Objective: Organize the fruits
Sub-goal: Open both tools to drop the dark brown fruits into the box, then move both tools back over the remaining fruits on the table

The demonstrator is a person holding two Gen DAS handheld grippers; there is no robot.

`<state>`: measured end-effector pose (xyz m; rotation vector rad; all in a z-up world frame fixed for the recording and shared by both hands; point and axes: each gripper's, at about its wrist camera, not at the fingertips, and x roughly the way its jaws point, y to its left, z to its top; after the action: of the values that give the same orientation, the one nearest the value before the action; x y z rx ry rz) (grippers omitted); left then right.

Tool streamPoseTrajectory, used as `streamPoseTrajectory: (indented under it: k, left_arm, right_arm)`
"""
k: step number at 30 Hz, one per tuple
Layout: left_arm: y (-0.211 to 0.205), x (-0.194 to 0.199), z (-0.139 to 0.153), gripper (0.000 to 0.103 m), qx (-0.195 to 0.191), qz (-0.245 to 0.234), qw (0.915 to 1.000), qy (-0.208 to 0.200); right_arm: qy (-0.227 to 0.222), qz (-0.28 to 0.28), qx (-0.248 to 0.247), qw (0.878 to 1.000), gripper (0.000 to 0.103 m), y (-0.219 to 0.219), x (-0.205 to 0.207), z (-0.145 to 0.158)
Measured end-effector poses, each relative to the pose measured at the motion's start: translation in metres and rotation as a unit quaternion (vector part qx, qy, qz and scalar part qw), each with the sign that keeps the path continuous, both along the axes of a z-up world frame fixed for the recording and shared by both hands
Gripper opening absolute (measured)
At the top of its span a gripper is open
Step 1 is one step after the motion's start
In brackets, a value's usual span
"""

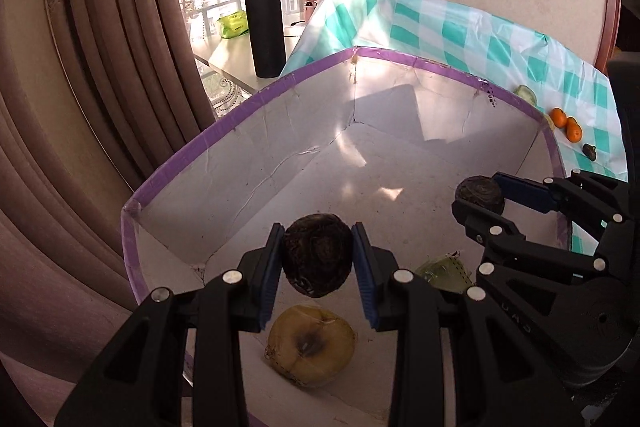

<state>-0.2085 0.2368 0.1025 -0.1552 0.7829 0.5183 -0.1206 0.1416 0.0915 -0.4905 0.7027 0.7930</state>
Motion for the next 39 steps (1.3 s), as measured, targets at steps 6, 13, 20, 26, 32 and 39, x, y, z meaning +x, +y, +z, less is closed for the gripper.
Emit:
streamPoseTrajectory:
  k: [6,13,20,26,32,39]
  left_arm:
    - [-0.001,0.000,0.002,0.055,-0.002,0.005,1.0000,-0.002]
    - [0.003,-0.004,0.006,0.072,-0.007,0.018,0.9997,-0.012]
    - [0.004,-0.006,0.009,0.089,-0.004,0.024,0.9994,-0.023]
    - [-0.004,-0.005,0.015,0.096,0.009,0.019,0.9993,-0.030]
    - [-0.022,-0.007,0.029,0.101,0.029,0.012,0.9981,-0.053]
    - [-0.077,-0.002,0.057,0.101,0.052,-0.042,0.9896,-0.127]
  right_arm:
    - [-0.007,-0.003,-0.006,1.000,0.040,0.001,0.000,0.000]
    - [-0.008,0.000,-0.004,1.000,0.043,0.000,0.000,-0.001]
    - [-0.007,0.011,0.013,1.000,0.051,-0.002,-0.002,0.001]
    - [-0.026,0.006,0.032,0.999,0.061,-0.017,-0.004,0.010]
    - [-0.067,-0.039,0.090,0.993,0.083,-0.068,0.008,0.027]
    - [-0.063,-0.174,0.164,0.969,0.086,-0.170,0.063,0.027]
